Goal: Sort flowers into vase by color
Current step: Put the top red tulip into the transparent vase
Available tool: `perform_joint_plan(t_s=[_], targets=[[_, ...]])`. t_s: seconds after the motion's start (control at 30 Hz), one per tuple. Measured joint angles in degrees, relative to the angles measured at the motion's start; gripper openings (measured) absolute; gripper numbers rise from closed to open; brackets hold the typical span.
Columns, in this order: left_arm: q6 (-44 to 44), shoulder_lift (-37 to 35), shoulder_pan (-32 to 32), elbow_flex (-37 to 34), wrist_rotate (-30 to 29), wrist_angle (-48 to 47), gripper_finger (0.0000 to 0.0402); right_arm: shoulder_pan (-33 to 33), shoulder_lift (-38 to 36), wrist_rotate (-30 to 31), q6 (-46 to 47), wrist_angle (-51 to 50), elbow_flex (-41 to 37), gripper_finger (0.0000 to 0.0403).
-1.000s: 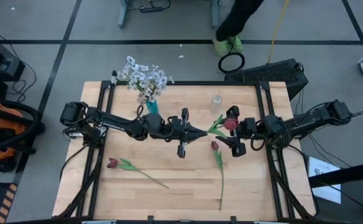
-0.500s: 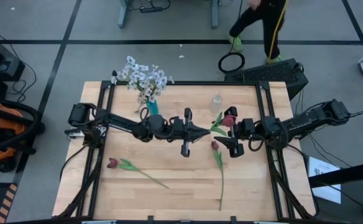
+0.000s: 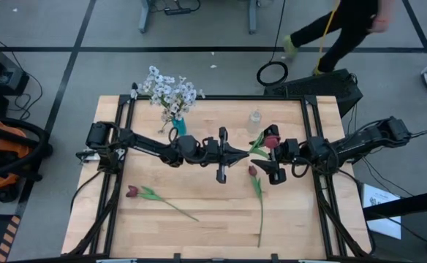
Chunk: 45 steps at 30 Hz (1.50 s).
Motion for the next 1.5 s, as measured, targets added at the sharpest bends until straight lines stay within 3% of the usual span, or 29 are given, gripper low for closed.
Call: perform_joint_plan(t_s=[0.37, 0.63, 1.0, 1.1, 1.23, 1.5], targets=[[0.0, 0.0, 0.3, 0.0, 0.0, 0.5, 0.0002, -1.2, 3.4, -0.2, 0.2, 3.5, 0.0, 0.0249], [0.0, 0.0, 0.3, 0.0, 0.0, -0.1, 0.0002, -1.3, 3.4, -0.3, 0.9, 3.2, 0.0, 0.0168], [0.0, 0.0, 0.3, 0.0, -0.2, -0.8, 0.0002, -1.3, 3.4, -0.2, 1.2, 3.0, 0.0, 0.0023], [-0.1, 0.0, 0.3, 0.0, -0.8, -1.1, 0.0006, -1.5, 3.4, 0.1, 0.8, 2.7, 0.0, 0.0008], [-1.4, -0.1, 0.3, 0.0, -0.9, -3.0, 0.0058, -1.5, 3.4, 0.1, 0.7, 1.8, 0.0, 0.0012], [-3.0, -1.6, 0.3, 0.0, -2.1, -13.5, 0.0237, -1.5, 2.5, 0.5, -0.2, 0.2, 0.0, 0.0006]])
